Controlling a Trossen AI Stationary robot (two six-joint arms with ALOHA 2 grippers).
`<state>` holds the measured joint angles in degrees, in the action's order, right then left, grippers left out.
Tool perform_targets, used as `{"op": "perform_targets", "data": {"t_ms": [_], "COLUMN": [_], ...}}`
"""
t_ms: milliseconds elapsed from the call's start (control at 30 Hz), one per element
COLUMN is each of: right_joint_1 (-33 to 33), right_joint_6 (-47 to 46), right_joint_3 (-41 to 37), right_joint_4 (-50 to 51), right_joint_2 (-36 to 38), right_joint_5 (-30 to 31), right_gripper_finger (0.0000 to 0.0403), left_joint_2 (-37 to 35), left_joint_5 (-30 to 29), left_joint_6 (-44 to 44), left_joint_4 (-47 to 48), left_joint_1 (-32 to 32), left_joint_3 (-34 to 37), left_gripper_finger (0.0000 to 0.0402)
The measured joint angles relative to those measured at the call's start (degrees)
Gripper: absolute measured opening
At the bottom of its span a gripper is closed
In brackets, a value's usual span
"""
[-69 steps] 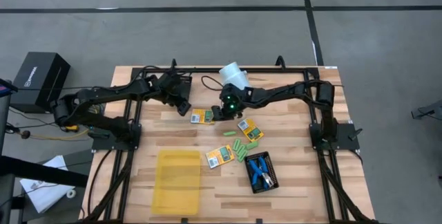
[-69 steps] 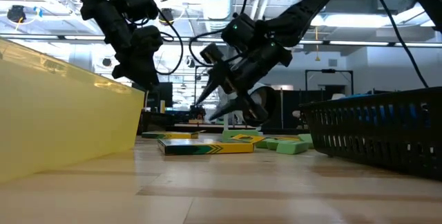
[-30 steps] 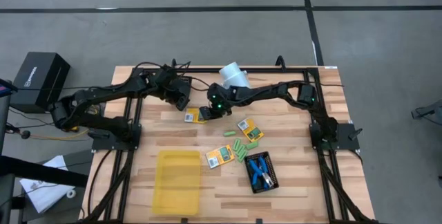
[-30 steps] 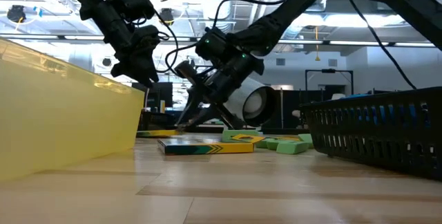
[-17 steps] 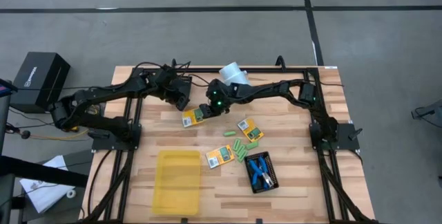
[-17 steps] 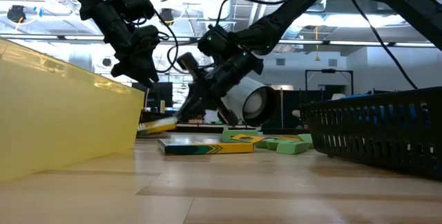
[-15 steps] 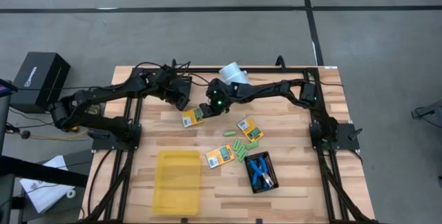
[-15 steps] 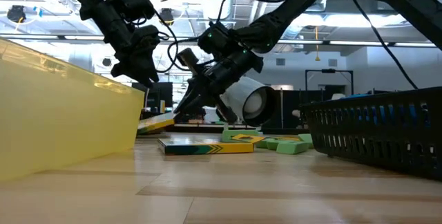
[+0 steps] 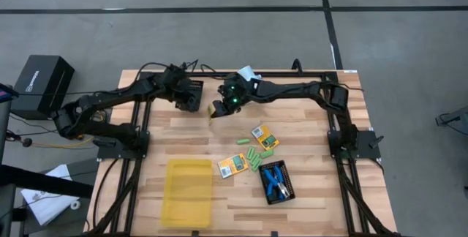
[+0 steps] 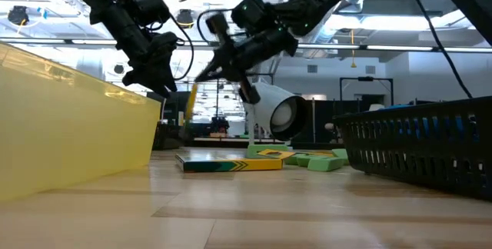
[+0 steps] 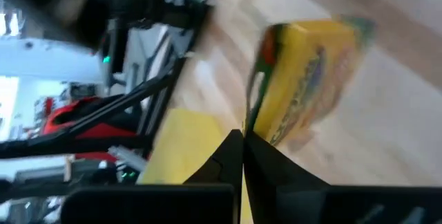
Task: Pick & Place School Supplies
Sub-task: Put the yellow crayon box into the yellow bin
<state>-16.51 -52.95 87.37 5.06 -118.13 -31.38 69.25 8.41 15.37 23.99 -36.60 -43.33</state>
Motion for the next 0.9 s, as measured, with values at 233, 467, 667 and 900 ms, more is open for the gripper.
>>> {"op": "perform_targets", "data": {"t_ms": [233, 467, 667, 900], "right_joint_1": [0.9, 3.83, 7.71, 11.75], "right_joint_6": [-0.33, -1.36, -7.18, -14.17], "right_joint_3": [0.0, 0.0, -0.02, -0.02], "right_joint_4": [-0.83, -1.41, -9.68, -17.11], "right_joint_2": [2.7, 3.66, 3.66, 3.66], "right_joint_5": [-2.54, -7.81, -10.35, -11.19], "right_gripper_finger": [0.0, 0.0, 0.0, 0.0], "left_joint_2": [0.0, 0.0, 0.0, 0.0], "left_joint_5": [1.16, 1.25, 1.32, 1.32], "left_joint_6": [0.03, 0.05, 0.07, 0.07], "left_joint_4": [-0.83, -1.43, -1.97, -2.62], "left_joint_1": [-0.12, -0.13, -0.13, -0.13], "left_joint_3": [0.0, 0.0, 0.0, 0.0], "left_gripper_finger": [0.0145, 0.0145, 0.0145, 0.0145]}}
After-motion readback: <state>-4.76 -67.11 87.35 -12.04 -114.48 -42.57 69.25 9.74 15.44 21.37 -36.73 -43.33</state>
